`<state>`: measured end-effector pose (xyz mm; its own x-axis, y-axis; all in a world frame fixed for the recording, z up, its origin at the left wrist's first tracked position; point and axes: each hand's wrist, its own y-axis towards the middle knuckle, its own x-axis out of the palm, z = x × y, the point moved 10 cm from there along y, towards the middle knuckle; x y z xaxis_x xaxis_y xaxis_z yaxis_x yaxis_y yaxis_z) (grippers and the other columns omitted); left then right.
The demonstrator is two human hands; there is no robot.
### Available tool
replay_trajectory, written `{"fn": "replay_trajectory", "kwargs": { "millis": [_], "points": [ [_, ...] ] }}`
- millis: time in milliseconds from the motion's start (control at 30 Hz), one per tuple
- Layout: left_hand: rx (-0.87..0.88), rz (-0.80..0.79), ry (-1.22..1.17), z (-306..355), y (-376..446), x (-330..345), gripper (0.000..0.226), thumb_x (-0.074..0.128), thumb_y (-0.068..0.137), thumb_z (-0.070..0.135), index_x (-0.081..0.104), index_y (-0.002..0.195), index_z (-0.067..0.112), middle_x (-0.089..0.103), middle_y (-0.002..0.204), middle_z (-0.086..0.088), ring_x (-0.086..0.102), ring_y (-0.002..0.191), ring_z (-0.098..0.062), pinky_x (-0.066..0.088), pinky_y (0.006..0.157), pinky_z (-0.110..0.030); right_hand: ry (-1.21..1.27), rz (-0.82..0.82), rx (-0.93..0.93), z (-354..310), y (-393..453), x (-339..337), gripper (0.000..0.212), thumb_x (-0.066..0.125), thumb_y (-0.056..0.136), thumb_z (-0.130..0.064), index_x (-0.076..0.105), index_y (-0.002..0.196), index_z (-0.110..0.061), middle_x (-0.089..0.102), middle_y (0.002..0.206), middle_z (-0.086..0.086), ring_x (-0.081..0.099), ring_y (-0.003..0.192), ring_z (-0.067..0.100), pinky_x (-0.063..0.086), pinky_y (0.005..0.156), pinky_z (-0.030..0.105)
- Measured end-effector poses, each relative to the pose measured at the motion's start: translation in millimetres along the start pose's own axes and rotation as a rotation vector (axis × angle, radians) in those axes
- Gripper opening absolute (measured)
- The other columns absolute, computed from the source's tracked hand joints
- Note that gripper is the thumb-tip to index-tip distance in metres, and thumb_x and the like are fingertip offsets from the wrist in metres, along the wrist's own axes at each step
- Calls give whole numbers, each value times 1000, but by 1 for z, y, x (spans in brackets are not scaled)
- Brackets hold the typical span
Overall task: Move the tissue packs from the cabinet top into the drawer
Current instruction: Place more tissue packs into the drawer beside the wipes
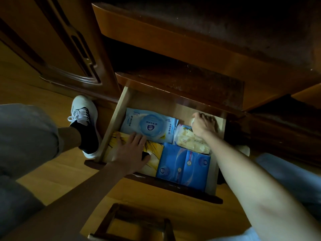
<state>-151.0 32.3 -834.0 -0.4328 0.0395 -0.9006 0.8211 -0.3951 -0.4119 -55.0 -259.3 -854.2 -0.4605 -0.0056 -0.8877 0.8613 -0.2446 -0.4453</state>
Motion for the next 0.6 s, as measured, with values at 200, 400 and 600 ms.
{"fn": "replay_trajectory", "kwargs": {
  "millis": [200,400,600],
  "points": [
    [-1,-25,-26,0,1,0,81,26,92,68,19,157,20,24,162,-1,11,152,-23,9,114,-73,8,67,138,1,4,0,41,62,96,-39,59,132,-21,59,139,8,52,131,28,33,112,42],
    [-12,-33,-25,-3,2,-1,87,16,84,72,24,155,21,30,157,0,16,150,-23,13,112,-73,-29,66,209,5,3,12,26,43,104,-20,58,125,-20,60,130,8,57,121,24,39,103,34],
    [-28,-46,-19,-1,3,2,79,31,91,67,24,154,21,30,155,0,18,149,-23,14,112,-74,32,87,96,2,4,6,57,55,96,-47,38,146,-25,51,149,11,44,139,30,28,117,45]
  ]
}}
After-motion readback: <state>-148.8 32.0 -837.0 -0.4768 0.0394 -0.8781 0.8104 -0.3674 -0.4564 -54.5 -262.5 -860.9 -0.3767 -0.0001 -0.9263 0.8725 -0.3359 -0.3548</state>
